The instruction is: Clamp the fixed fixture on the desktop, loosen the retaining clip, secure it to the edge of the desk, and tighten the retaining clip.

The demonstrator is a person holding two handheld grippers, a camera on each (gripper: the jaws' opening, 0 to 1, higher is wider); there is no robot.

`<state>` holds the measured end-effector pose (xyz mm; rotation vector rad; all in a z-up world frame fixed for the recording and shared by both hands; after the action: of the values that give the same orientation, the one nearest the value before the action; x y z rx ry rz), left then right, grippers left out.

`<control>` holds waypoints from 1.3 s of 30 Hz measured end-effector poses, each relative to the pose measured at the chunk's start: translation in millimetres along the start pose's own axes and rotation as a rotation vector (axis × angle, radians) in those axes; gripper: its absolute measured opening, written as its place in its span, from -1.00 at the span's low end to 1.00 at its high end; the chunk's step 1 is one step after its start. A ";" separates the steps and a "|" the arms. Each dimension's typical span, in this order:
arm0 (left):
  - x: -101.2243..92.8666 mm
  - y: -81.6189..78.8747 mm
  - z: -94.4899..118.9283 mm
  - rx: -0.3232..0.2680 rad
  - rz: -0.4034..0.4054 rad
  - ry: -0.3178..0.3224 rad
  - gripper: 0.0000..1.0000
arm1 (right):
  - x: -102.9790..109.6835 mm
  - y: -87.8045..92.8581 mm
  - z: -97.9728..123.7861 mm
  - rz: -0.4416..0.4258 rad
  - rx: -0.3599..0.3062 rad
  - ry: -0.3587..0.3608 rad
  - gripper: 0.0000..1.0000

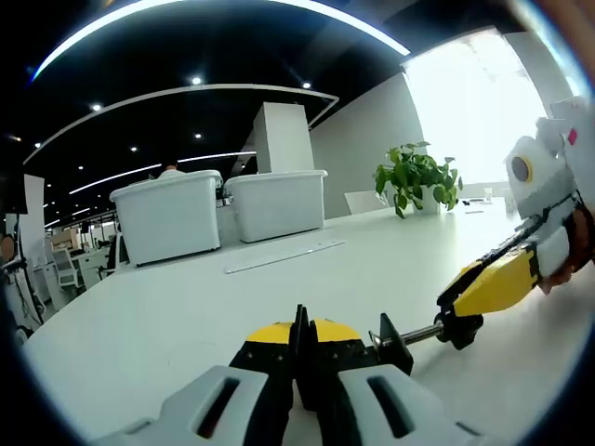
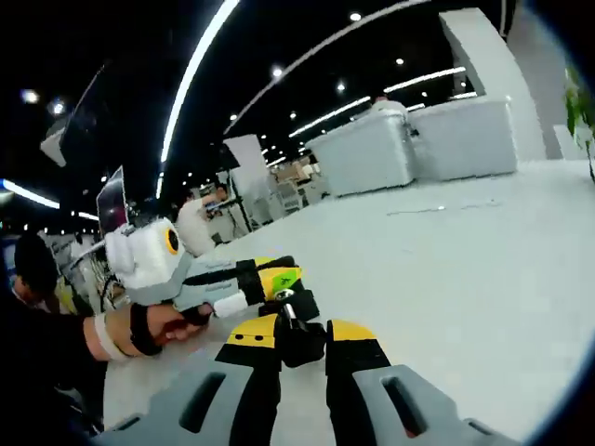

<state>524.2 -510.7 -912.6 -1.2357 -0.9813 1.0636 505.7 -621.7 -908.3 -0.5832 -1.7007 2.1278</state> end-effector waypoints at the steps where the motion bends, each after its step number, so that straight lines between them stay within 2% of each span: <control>1: 0.2 -0.1 -0.4 0.000 0.000 0.000 -0.88 | 3.1 -2.5 -0.3 0.116 -0.011 0.016 -0.68; 4: 2.6 1.3 -1.8 0.005 0.003 -0.004 -0.88 | 13.4 -5.1 0.7 0.392 -0.021 0.064 -0.68; 6: 1.8 0.7 -0.6 0.001 0.003 -0.001 -0.89 | 21.3 -6.8 0.3 0.562 -0.022 0.060 -0.68; 7: 1.0 0.5 -0.4 -0.002 0.002 0.002 -0.89 | 25.3 -6.8 0.4 0.686 -0.021 0.072 -0.68; 8: 1.0 0.6 -0.3 -0.001 0.002 0.002 -0.89 | 25.9 -4.9 6.6 0.758 -0.015 0.098 -0.68; 11: 2.9 0.8 -2.7 0.002 0.003 0.002 -0.89 | 28.3 -2.3 5.6 0.924 -0.008 0.133 -0.68; 15: 4.6 0.3 -4.2 0.001 0.003 -0.003 -0.89 | 31.8 0.1 6.5 0.998 -0.009 0.155 -0.67; 21: 5.5 2.4 -4.3 0.008 0.000 -0.004 -0.89 | 26.9 -0.3 7.1 0.981 -0.032 0.156 -0.64; 22: 5.7 2.6 -4.3 0.010 -0.001 -0.005 -0.89 | 27.4 -1.2 7.7 0.932 -0.037 0.145 -0.63; 25: 5.2 3.3 -4.3 0.011 0.001 -0.002 -0.89 | 26.0 -10.6 12.6 0.650 -0.044 0.098 -0.63; 26: 5.1 3.3 -4.2 0.011 0.001 -0.002 -0.89 | 20.1 -19.2 12.2 0.538 -0.076 0.085 -0.62; 27: 3.7 3.3 -2.7 0.010 0.001 -0.002 -0.89 | 15.9 -26.0 14.5 0.410 -0.098 0.078 -0.57; 30: 0.9 3.4 0.4 0.011 0.003 -0.001 -0.89 | -3.5 -27.3 15.3 -0.031 -0.081 0.083 -0.12; 31: -0.1 3.4 1.4 0.011 0.003 0.000 -0.89 | -5.9 -25.2 14.4 -0.152 -0.082 0.047 -0.03; 32: -0.6 3.4 2.0 0.011 0.003 0.000 -0.89 | -10.3 -22.1 13.4 -0.284 -0.080 0.039 -0.03; 35: -2.1 3.5 3.6 0.011 0.003 0.001 -0.89 | -18.1 -5.3 7.3 -0.470 -0.039 0.021 -0.22; 37: -3.0 3.6 4.2 0.011 0.003 0.004 -0.89 | -22.0 6.4 1.7 -0.505 -0.019 0.033 -0.35; 39: -3.8 3.6 4.9 0.011 0.002 0.007 -0.89 | -21.8 16.6 -3.8 -0.590 0.012 0.046 -0.47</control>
<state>518.2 -513.2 -915.8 -1.2304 -0.9677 1.0644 525.9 -633.3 -923.1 -0.0977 -1.5815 1.6844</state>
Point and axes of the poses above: the point that each gripper's makers call its tool centre point, and the gripper's own axes: z roughly backward along the fingers, x roughly to its left, y roughly out of its underside, the point moved 3 cm from there along z, roughly backward along the fingers, and after that the axes turned 7 degrees about z, right-handed, at the moved point
